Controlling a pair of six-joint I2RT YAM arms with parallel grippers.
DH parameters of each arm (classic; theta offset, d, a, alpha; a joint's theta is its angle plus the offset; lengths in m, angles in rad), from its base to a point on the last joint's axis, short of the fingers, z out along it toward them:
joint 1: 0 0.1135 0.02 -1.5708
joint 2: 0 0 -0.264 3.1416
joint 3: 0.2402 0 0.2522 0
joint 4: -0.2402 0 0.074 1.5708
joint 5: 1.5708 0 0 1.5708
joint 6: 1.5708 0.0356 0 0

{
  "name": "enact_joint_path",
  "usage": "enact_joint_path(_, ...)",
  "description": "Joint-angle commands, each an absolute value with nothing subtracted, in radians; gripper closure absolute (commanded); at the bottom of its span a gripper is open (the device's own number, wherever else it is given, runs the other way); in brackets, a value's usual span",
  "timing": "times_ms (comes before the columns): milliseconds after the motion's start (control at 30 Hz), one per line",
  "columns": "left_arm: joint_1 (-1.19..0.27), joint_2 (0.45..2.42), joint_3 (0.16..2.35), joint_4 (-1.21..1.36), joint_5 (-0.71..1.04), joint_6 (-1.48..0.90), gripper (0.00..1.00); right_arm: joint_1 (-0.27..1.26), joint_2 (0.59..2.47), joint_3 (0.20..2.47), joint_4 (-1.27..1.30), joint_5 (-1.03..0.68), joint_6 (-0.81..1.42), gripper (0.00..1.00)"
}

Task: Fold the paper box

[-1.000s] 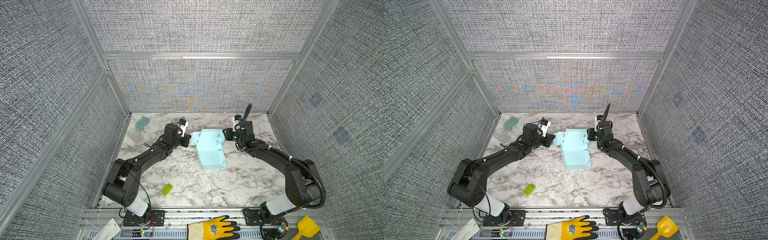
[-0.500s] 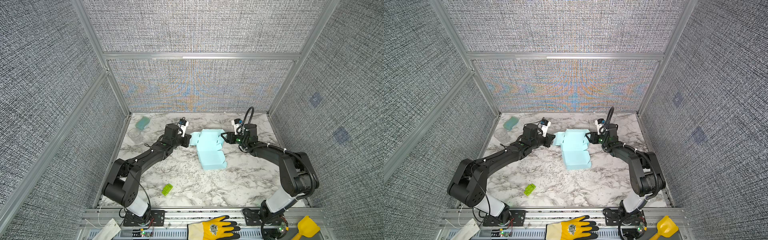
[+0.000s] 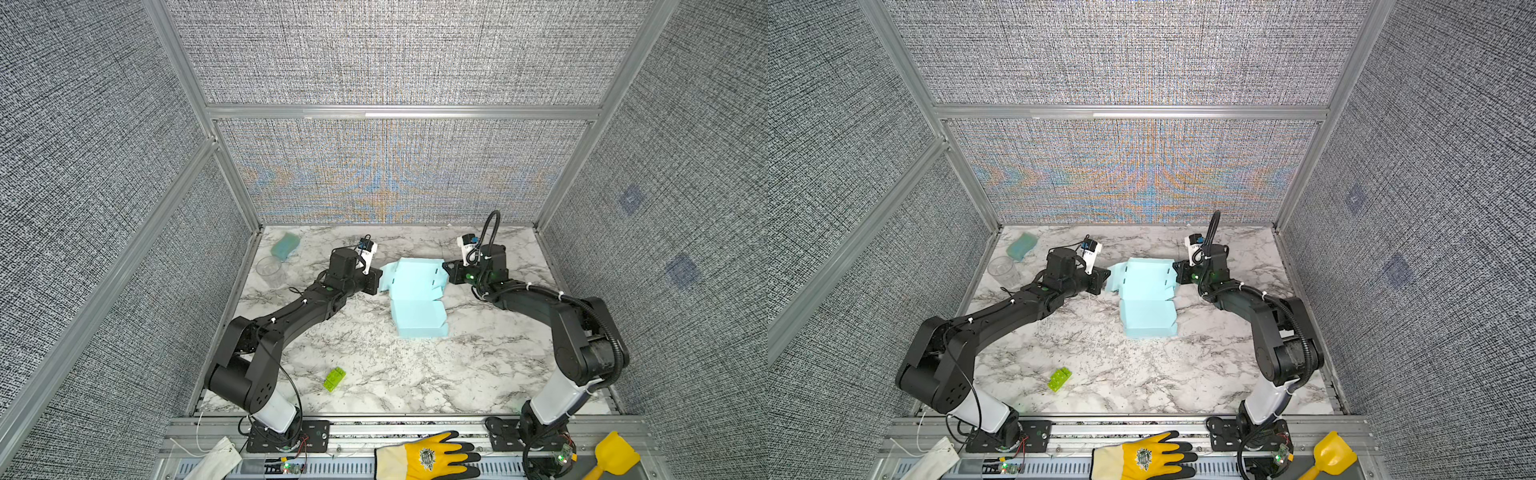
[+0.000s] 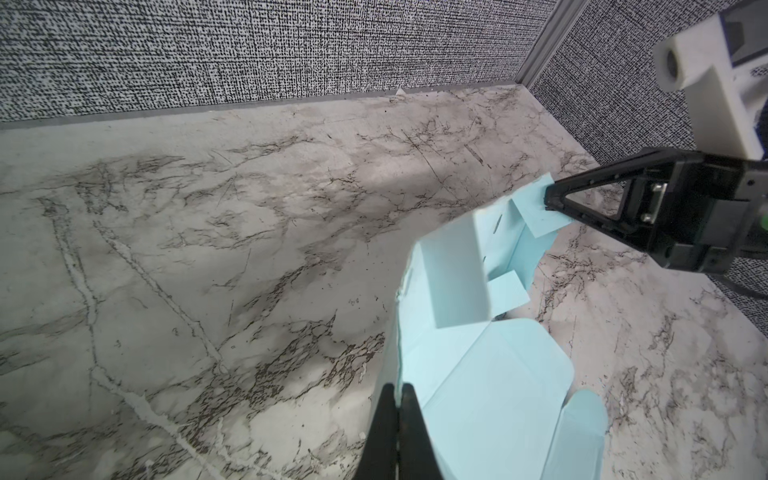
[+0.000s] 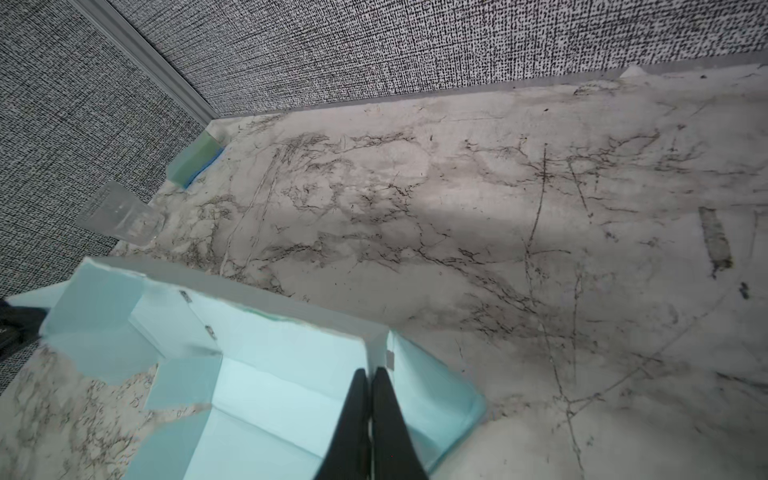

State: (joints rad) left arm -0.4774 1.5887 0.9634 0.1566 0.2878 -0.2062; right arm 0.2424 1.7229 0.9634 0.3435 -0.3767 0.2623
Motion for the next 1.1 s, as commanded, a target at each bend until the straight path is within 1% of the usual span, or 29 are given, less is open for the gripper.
enact_joint_path(0,-0.480,1.589,0.967,0.185,0.285,-0.205,1.00,0.262,1.698,0.968,0.328,-0.293,0.290,0.97)
enact_joint_path(33,-0.480,1.588,0.967,0.187,0.279,-0.208,0.99,0.273,1.686,0.968,0.314,-0.260,0.304,0.99)
enact_joint_path(133,-0.480,1.587,0.969,0.193,0.272,-0.216,0.93,0.304,1.655,0.974,0.260,-0.162,0.353,1.00)
enact_joint_path(167,-0.481,1.585,0.968,0.197,0.270,-0.218,0.89,0.313,1.645,0.975,0.247,-0.143,0.362,1.00)
enact_joint_path(233,-0.480,1.578,0.968,0.198,0.267,-0.220,0.73,0.335,1.628,0.983,0.211,-0.107,0.375,1.00)
enact_joint_path(267,-0.480,1.569,0.967,0.200,0.262,-0.216,0.67,0.340,1.623,0.988,0.200,-0.106,0.376,1.00)
enact_joint_path(333,-0.481,1.542,0.958,0.205,0.234,-0.210,0.60,0.348,1.612,0.996,0.172,-0.104,0.370,1.00)
enact_joint_path(433,-0.480,1.494,0.943,0.215,0.201,-0.183,0.54,0.349,1.601,1.003,0.145,-0.103,0.354,1.00)
enact_joint_path(567,-0.479,1.445,0.919,0.250,0.208,-0.147,0.52,0.349,1.583,1.009,0.122,-0.103,0.332,1.00)
enact_joint_path(700,-0.480,1.437,0.904,0.307,0.310,-0.093,0.52,0.348,1.566,1.010,0.107,-0.101,0.322,1.00)
enact_joint_path(800,-0.492,1.481,0.952,0.269,0.358,-0.080,0.53,0.348,1.562,1.012,0.104,-0.099,0.322,1.00)
enact_joint_path(967,-0.543,1.555,1.011,0.208,0.313,-0.070,0.59,0.349,1.565,1.017,0.106,-0.100,0.333,1.00)
enact_joint_path(1067,-0.562,1.584,1.030,0.181,0.279,-0.068,0.68,0.348,1.562,1.018,0.109,-0.101,0.338,1.00)
